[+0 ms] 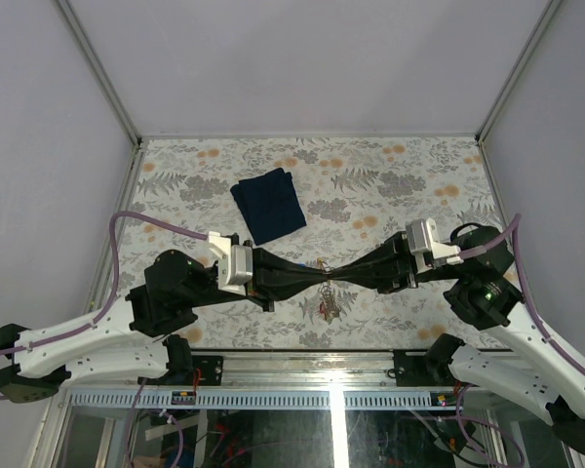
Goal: Put the keys on the keyring
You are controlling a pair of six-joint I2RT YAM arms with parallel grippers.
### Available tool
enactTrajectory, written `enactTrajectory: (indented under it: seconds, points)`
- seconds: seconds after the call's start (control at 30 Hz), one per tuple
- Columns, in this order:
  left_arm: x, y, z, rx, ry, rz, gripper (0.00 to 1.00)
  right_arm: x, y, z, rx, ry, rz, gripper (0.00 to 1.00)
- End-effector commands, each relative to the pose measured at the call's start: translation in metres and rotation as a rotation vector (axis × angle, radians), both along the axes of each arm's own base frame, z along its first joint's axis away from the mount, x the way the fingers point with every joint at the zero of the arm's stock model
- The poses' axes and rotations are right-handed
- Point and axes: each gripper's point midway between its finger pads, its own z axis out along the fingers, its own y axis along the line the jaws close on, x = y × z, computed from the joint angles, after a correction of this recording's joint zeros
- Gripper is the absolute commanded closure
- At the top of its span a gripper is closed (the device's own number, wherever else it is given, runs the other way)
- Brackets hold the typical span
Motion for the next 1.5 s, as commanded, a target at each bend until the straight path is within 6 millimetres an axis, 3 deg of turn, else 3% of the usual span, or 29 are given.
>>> enactTrajectory:
  seconds: [0.0,0.13,0.27,0.43,0.73,0.9,1.13,1.47]
  points:
    - [-0.004,0.009,0.034,-0.114,-0.036,-0.006,0.96,-0.001,-0.003,0.014,0.047,-0.053,-0.021,1.00]
    - [-0.004,0.011,0.032,-0.104,-0.020,-0.005,0.76,0.007,-0.009,0.018,0.047,-0.115,-0.103,1.00]
    - [-0.004,0.017,0.026,-0.082,0.014,0.005,0.67,0.014,-0.017,0.023,0.061,-0.202,-0.181,1.00]
    - [0.007,0.027,0.018,-0.061,0.098,0.079,0.64,0.019,-0.024,0.021,0.059,-0.338,-0.238,1.00]
    - [0.042,0.035,-0.018,0.011,0.267,0.271,0.62,0.019,-0.032,0.011,0.072,-0.603,-0.284,1.00]
    - [0.063,0.033,-0.040,0.070,0.344,0.389,0.61,0.026,-0.033,-0.005,0.031,-0.698,-0.308,1.00]
    - [0.109,0.035,-0.106,0.254,0.525,0.649,0.60,0.048,-0.042,-0.035,-0.134,-0.480,-0.415,1.00]
    - [0.139,0.030,-0.202,0.435,0.734,0.799,0.59,0.068,-0.054,-0.083,-0.338,-0.020,-0.550,1.00]
